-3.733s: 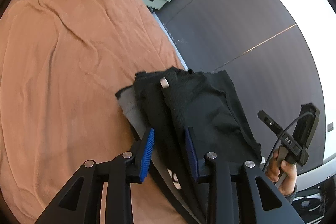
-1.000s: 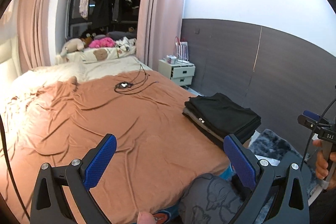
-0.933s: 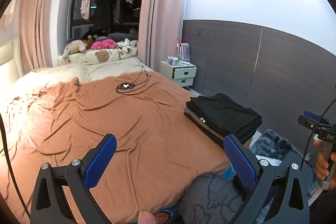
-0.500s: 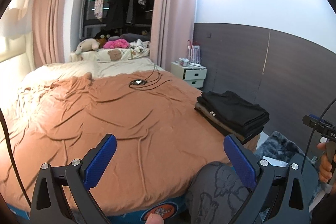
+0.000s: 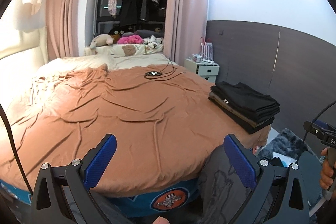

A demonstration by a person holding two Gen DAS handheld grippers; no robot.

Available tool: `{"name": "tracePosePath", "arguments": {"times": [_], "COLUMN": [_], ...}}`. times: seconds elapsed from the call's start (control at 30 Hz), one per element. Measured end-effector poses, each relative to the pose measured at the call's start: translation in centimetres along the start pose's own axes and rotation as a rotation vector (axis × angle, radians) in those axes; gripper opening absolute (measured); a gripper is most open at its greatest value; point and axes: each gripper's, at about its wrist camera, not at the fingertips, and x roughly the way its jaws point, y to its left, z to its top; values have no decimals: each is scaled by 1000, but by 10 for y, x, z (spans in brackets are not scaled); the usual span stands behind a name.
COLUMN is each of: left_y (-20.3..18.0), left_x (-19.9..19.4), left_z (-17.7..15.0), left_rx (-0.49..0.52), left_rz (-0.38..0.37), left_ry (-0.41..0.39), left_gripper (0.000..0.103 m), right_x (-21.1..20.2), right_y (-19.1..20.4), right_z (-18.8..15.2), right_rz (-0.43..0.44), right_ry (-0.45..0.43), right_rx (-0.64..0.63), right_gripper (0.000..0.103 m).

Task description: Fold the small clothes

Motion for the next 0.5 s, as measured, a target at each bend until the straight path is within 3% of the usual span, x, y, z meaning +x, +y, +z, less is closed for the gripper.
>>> {"name": "tracePosePath", "arguments": {"times": [0.5], "left_y": [7], "left_x": [-19], "left_z": [-22], "left_rx": [-12], "left_rz": [1], "left_ry": [-35], "left_gripper": [103], "right_x": [-11], "right_y": [22], "right_z": [-11], "right_rz": [-75], "right_ry": [-1], "right_rx": [8], "right_gripper": [103]}}
